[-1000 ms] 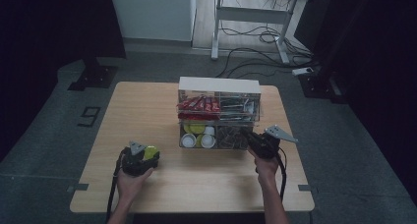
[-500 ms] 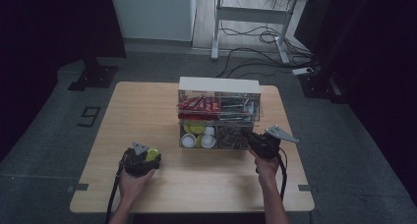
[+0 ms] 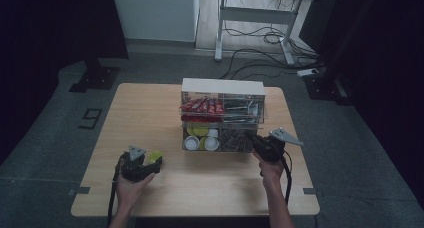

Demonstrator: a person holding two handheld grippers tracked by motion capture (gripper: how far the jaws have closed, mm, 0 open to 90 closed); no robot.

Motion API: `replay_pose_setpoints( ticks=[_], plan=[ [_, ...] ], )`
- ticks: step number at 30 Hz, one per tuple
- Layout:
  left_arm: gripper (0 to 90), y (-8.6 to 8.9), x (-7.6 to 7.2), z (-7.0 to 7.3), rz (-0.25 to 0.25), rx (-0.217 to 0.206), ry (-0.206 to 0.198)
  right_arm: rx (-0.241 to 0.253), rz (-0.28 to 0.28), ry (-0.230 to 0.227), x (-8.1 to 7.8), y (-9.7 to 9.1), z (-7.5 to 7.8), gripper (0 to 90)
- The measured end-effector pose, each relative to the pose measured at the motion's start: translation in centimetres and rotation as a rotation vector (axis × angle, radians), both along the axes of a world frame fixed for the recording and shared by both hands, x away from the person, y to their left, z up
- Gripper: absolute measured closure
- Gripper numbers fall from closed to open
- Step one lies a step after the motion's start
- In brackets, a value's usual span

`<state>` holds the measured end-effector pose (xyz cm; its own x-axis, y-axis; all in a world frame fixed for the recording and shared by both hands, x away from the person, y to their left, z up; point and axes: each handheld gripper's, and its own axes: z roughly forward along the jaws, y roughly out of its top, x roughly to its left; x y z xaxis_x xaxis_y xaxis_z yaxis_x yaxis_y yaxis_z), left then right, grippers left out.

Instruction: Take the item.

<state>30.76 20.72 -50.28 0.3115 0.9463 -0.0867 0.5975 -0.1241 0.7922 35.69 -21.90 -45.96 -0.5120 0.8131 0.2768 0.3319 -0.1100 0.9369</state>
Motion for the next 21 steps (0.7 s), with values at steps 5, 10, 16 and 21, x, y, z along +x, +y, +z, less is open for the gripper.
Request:
replay_pose_setpoints(
  ticks=[5, 10, 16, 21],
  plan=[
    [27.0, 0.0, -1.2, 0.5, -0.017, -0.007, -0.022, 0.000, -0.002, -0.001, -0.1, 0.0, 0.1, 89.4],
    [27.1, 0.2, -1.8, 0.4, -0.019, -0.015, -0.016, -0.001, -0.002, -0.004, -0.3, 0.0, 0.1, 89.5],
    [27.4, 0.7, -2.5, 0.0, -0.016, -0.015, -0.004, -0.002, -0.001, -0.005, -0.3, -0.1, 0.1, 89.5],
    [27.4, 1.1, -2.6, 0.0, -0.012, -0.019, -0.004, -0.004, -0.003, -0.004, -0.3, 0.0, 0.1, 89.4]
  ],
)
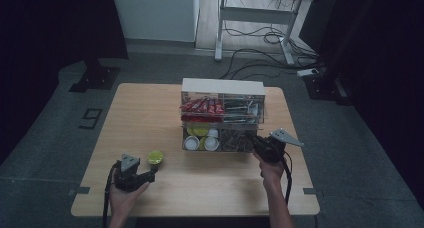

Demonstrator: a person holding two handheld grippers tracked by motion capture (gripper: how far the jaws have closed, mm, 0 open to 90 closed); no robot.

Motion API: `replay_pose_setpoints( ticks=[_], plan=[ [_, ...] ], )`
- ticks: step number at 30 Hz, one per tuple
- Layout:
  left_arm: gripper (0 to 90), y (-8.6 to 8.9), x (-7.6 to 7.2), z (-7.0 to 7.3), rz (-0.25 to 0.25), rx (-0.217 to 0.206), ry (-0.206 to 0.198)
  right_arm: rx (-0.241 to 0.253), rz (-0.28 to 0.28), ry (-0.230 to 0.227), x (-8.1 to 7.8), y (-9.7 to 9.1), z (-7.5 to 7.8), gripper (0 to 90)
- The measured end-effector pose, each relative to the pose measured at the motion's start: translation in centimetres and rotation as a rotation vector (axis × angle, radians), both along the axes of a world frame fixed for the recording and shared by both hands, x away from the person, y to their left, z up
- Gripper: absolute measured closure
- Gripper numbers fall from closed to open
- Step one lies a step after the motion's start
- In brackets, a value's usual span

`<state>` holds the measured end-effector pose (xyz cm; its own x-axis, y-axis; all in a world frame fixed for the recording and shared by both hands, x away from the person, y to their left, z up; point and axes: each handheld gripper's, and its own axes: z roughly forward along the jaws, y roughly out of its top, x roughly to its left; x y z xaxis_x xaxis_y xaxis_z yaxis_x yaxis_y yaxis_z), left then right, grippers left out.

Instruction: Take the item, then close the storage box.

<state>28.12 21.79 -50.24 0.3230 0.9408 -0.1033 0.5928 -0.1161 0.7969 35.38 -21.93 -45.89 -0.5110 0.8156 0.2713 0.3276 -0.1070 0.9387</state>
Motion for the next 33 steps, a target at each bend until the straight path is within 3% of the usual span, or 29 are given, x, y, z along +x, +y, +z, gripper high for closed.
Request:
replay_pose_setpoints(
  ticks=[5, 11, 13, 19, 33],
  plan=[
    [27.2, -0.1, 0.0, 0.2, -0.004, -0.001, -0.006, -0.006, -0.001, 0.002, 0.0, 0.0, -0.1, 89.5],
    [27.1, -0.2, 0.1, -0.4, -0.015, 0.001, 0.019, -0.015, -0.003, 0.006, -0.3, 0.2, -0.2, 89.4],
    [27.0, -0.4, 0.1, -0.2, -0.028, -0.029, 0.024, -0.018, -0.001, 0.009, -0.4, 0.2, -0.3, 89.4],
    [26.9, -0.7, -0.1, 0.0, -0.036, -0.024, 0.015, -0.013, -0.002, 0.015, -0.6, 0.1, -0.5, 89.4],
    [27.0, -1.3, 0.1, -0.7, -0.048, -0.016, 0.045, -0.033, -0.007, 0.020, -0.9, 0.2, -0.9, 89.5]
  ],
)
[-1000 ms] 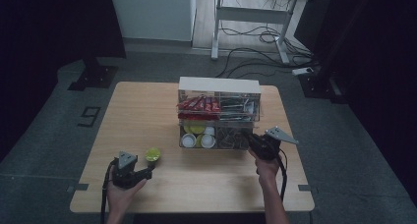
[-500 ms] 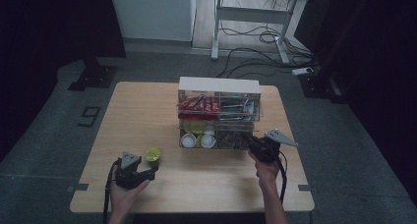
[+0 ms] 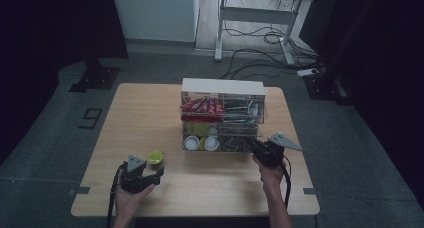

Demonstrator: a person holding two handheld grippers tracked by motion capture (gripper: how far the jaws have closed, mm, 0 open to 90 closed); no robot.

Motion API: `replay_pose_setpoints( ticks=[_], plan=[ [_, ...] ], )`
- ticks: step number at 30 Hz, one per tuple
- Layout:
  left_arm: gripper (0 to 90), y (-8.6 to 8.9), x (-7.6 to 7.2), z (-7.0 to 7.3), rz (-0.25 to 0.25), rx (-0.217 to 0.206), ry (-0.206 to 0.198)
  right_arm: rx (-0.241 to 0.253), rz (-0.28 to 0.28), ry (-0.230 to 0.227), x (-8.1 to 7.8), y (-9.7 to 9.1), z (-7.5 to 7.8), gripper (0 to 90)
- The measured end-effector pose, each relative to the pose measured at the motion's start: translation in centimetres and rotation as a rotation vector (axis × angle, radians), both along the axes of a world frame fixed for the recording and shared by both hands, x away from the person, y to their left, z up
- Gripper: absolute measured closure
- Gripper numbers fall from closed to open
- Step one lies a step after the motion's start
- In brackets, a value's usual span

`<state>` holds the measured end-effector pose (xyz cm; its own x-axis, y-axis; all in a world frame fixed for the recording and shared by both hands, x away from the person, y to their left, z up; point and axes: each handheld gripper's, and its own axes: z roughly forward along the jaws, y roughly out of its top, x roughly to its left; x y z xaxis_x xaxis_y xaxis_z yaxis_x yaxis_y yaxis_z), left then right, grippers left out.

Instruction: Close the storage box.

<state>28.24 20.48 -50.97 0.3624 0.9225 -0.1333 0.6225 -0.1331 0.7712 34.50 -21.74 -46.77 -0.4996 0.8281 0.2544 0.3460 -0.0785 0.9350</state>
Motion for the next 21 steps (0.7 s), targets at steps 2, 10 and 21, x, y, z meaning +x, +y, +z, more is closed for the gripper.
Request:
replay_pose_setpoints(
  ticks=[2, 10, 21],
  plan=[
    [27.1, 0.1, 0.0, 0.0, 0.001, 0.000, 0.002, -0.002, -0.001, 0.002, -0.1, 0.0, -0.1, 89.5],
    [27.1, 0.3, 0.0, 0.0, 0.010, -0.010, 0.004, -0.009, -0.003, 0.010, -0.3, 0.0, -0.5, 89.5],
    [27.1, 0.2, -0.1, 0.0, 0.004, -0.005, 0.008, -0.003, -0.016, 0.019, -1.0, -0.3, -1.0, 89.5]
  ],
)
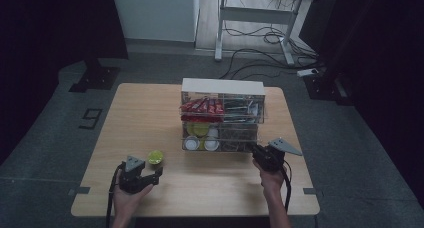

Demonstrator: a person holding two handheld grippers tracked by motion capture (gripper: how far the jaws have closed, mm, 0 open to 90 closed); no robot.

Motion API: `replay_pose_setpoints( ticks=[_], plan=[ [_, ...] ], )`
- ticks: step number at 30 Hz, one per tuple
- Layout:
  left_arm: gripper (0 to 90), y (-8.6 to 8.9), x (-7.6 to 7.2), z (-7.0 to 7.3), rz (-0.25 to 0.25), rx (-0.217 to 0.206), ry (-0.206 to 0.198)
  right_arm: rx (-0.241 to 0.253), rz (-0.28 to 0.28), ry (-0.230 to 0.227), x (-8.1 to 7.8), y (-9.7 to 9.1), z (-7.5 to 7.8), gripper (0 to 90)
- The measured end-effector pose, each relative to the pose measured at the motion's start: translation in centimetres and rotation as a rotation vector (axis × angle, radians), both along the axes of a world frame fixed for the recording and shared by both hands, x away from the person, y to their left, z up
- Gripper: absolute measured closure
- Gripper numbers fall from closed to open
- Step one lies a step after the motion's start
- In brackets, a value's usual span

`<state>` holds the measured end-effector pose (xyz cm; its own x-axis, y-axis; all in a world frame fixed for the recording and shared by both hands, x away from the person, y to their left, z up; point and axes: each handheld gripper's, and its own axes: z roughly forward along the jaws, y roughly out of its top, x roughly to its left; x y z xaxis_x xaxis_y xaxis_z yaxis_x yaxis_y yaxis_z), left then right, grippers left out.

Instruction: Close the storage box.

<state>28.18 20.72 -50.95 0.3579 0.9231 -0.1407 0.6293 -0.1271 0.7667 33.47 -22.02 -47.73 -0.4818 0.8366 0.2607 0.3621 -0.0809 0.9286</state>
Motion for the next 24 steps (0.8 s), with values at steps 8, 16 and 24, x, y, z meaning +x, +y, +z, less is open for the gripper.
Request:
replay_pose_setpoints(
  ticks=[8, 16, 24],
  plan=[
    [27.1, 0.1, -0.1, 0.1, 0.000, -0.002, -0.001, -0.007, 0.001, 0.009, -0.7, 0.0, -0.3, 89.4],
    [27.2, 0.2, 0.0, 0.1, -0.001, -0.005, 0.002, -0.003, 0.008, 0.041, -0.9, 0.1, -1.3, 89.4],
    [27.3, 0.1, -0.1, 0.1, -0.006, -0.003, 0.002, -0.010, 0.008, 0.051, -0.9, 0.3, -1.6, 89.5]
  ],
)
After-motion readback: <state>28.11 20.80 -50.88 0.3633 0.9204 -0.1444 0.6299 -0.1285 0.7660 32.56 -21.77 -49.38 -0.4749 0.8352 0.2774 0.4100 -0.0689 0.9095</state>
